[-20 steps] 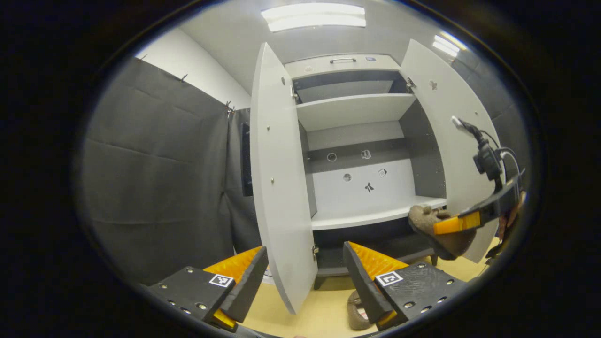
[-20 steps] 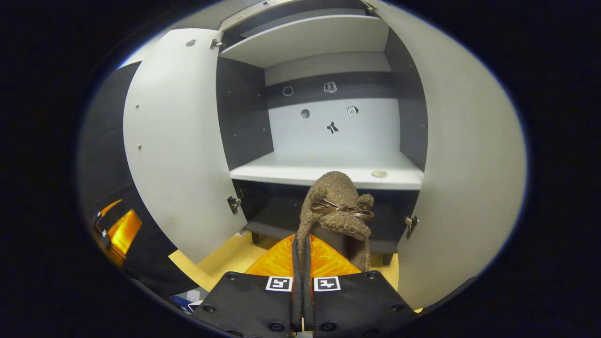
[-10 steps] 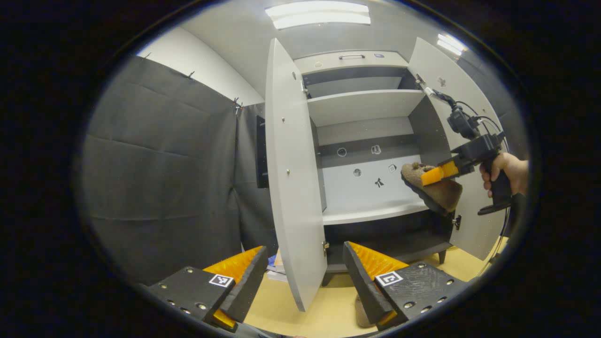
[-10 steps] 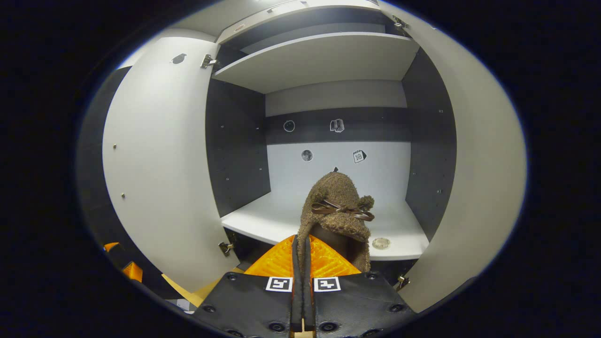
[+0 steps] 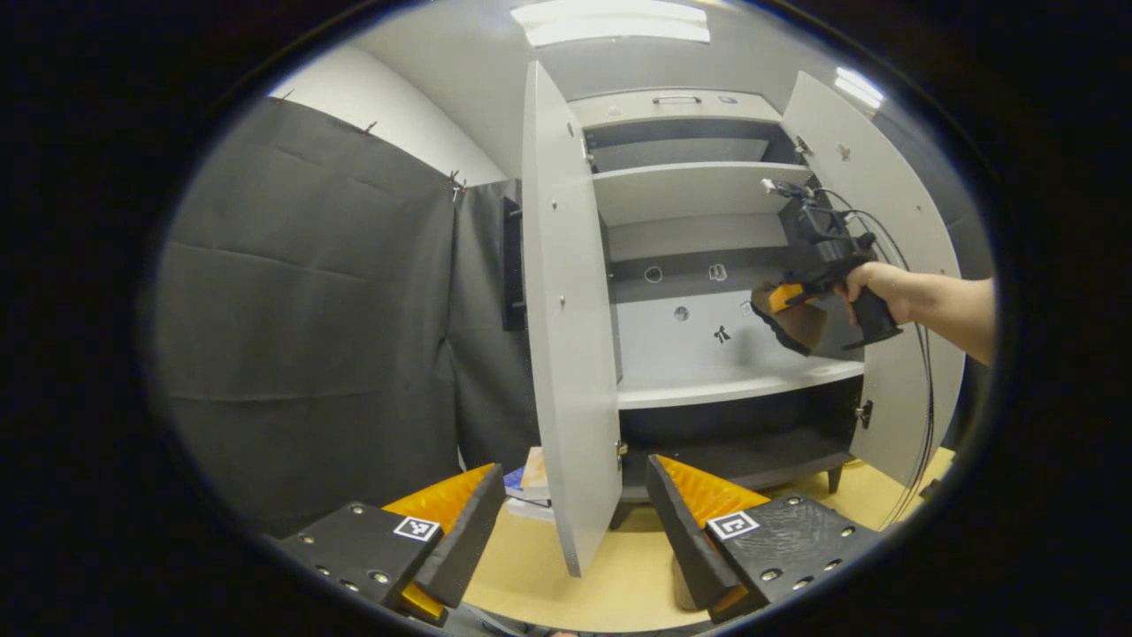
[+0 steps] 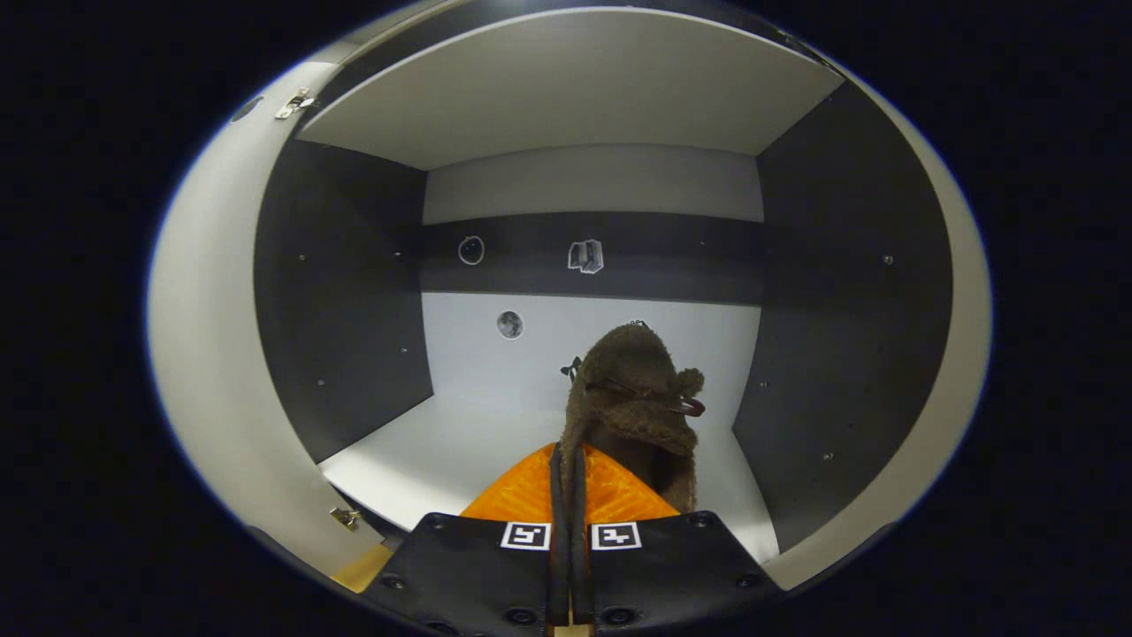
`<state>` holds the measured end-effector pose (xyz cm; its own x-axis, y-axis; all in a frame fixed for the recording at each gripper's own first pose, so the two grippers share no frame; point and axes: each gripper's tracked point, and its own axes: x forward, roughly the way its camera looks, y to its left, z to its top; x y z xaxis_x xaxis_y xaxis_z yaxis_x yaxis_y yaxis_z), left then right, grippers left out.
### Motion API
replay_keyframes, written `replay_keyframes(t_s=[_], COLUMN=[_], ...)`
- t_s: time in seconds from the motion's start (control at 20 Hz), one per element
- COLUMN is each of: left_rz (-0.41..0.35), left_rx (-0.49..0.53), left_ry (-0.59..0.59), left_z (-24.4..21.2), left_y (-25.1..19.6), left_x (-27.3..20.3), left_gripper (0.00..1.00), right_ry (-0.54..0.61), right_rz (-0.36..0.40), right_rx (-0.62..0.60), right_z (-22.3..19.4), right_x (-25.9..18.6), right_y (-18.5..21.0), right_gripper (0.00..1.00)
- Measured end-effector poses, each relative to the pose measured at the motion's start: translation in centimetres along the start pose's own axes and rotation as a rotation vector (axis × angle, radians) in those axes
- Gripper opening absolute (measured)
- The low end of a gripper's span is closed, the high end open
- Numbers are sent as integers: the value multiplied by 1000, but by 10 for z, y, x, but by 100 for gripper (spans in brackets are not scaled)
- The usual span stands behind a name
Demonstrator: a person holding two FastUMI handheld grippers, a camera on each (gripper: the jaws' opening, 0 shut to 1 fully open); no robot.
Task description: Grab one shoe with the right hand and put it into the shoe cabinet, grab the other shoe with the left hand and put it into the shoe cabinet; then close the right door with the right hand and the left door with the left hand.
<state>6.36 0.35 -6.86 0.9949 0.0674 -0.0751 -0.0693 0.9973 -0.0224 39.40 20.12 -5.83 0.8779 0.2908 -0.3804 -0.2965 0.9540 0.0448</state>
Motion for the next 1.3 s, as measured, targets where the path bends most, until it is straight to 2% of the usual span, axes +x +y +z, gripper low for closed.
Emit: replay_keyframes(t_s=[0.1, 0.25, 0.3, 0.35, 0.4, 0.45, 0.55, 0.6, 0.65, 0.7, 0.85, 0.9, 1.1, 1.3], left_rz=[-15, -38, -47, -60, -74, -91, -126, -144, -166, -187, -237, -251, -312, -348], left_rx=[-5, -9, -11, -14, -20, -27, -41, -49, -57, -64, -62, -50, -2, -4], left_ry=[13, 34, 41, 50, 59, 66, 86, 102, 121, 142, 203, 224, 311, 413], left_z=[-6, -13, -16, -19, -23, -27, -35, -43, -51, -60, -89, -100, -147, -192], left_y=[-2, -7, -8, -13, -18, -23, -35, -41, -49, -57, -78, -85, -114, -132], left_x=[-2, 0, 1, 2, 4, 6, 11, 13, 15, 19, 28, 32, 49, 62], left_gripper=[100, 100, 94, 94, 100, 94, 94, 94, 100, 94, 97, 94, 94, 94], right_ry=[41, 39, 15, -9, -41, -83, -151, -174, -194, -210, -252, -269, -330, -360], right_rz=[-28, -60, -54, -52, -47, -42, -61, -65, -66, -70, -84, -90, -112, -116], right_rx=[14, -9, -7, -9, -12, -15, -36, -43, -48, -52, -55, -59, -102, -116], right_z=[-8, -9, -3, 1, 6, 11, 13, 11, 9, 5, -8, -12, -31, -48], right_x=[15, 22, 17, 12, 3, -6, -29, -42, -55, -69, -106, -119, -166, -203], right_y=[-4, -8, -5, -2, -1, 0, -5, -6, -7, -9, -17, -19, -25, -20], right_gripper=[2, 17, 36, 40, 52, 68, 100, 96, 98, 98, 96, 96, 98, 96])
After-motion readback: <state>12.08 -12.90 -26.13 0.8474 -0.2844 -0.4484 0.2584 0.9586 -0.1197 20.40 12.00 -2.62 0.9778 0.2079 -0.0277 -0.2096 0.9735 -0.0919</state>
